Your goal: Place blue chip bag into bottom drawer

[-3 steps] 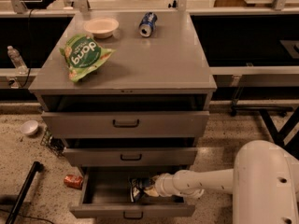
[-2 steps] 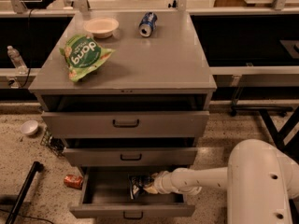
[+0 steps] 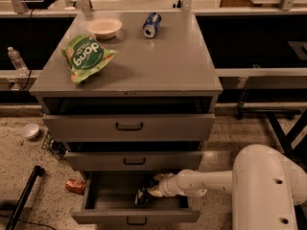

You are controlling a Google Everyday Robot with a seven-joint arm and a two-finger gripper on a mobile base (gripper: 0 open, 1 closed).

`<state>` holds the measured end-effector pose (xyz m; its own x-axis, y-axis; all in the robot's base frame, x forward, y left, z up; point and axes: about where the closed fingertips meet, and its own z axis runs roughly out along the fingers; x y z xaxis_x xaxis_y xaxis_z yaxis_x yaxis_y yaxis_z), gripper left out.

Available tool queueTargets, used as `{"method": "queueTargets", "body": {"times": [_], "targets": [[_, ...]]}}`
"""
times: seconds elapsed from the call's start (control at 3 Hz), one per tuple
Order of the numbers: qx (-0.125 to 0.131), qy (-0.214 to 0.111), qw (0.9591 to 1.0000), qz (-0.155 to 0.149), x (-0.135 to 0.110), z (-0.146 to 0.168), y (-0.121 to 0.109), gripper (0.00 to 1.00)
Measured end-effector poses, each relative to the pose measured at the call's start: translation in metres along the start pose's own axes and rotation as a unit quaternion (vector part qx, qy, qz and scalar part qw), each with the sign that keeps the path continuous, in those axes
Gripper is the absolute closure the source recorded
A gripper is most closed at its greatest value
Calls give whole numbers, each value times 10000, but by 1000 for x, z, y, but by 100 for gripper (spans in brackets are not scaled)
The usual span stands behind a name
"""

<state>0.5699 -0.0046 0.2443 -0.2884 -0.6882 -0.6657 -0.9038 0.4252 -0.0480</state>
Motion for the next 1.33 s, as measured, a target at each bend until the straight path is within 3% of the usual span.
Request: {"method": "queueTargets", "body": {"times": [0.33, 1.0, 1.33], "targets": [[-37, 46, 9998, 187, 4, -9, 0, 0], [91, 75, 9963, 847, 7, -57, 7, 49], [359, -164, 9964, 751, -23, -96, 0, 80]]}}
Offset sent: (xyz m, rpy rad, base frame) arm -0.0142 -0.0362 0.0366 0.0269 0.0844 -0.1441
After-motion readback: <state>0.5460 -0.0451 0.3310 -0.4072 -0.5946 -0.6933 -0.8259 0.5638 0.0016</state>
